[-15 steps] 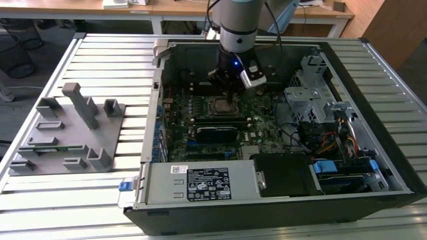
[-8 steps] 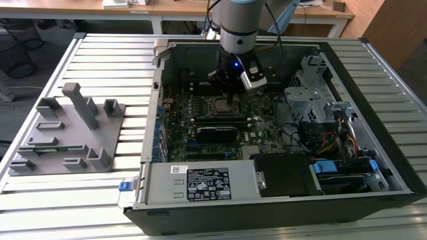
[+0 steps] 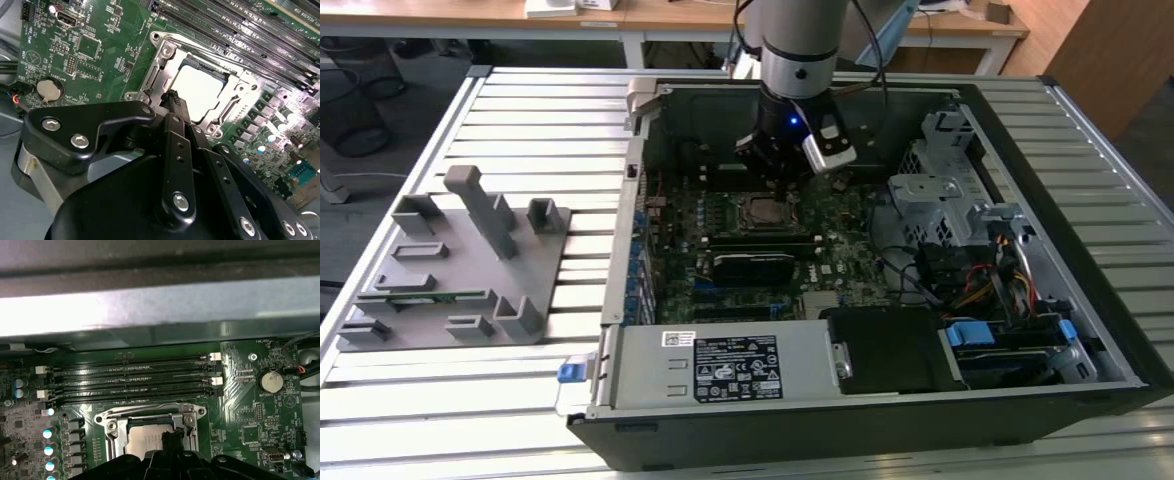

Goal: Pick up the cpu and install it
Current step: 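Install the second cpu locking lever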

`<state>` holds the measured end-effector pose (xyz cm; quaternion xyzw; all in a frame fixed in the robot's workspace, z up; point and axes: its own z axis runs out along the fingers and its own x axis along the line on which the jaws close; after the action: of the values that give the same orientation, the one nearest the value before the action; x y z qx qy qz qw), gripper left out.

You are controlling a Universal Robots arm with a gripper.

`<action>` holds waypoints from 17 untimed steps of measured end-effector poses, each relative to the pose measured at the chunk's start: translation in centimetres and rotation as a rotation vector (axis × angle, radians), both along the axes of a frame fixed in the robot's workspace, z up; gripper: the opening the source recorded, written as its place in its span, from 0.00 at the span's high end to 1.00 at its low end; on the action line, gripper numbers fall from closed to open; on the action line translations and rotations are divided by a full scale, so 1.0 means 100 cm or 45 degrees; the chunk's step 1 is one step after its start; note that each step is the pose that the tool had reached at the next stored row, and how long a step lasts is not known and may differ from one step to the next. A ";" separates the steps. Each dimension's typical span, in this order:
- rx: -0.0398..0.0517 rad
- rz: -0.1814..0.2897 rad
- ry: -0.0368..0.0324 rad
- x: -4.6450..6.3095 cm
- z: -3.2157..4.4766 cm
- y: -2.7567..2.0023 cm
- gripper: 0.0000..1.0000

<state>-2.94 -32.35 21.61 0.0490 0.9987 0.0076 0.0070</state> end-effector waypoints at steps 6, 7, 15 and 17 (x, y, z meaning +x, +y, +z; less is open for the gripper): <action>0.000 0.000 0.0001 0.000 0.0001 -0.0064 0.89; 0.000 0.000 0.0001 0.000 0.0001 -0.0080 0.89; 0.000 0.000 0.0000 0.000 0.0060 -0.0124 0.89; -0.001 0.000 0.0000 0.000 0.0092 -0.0124 0.89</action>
<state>-2.96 -33.59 22.53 0.0490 0.9987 0.0074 0.0070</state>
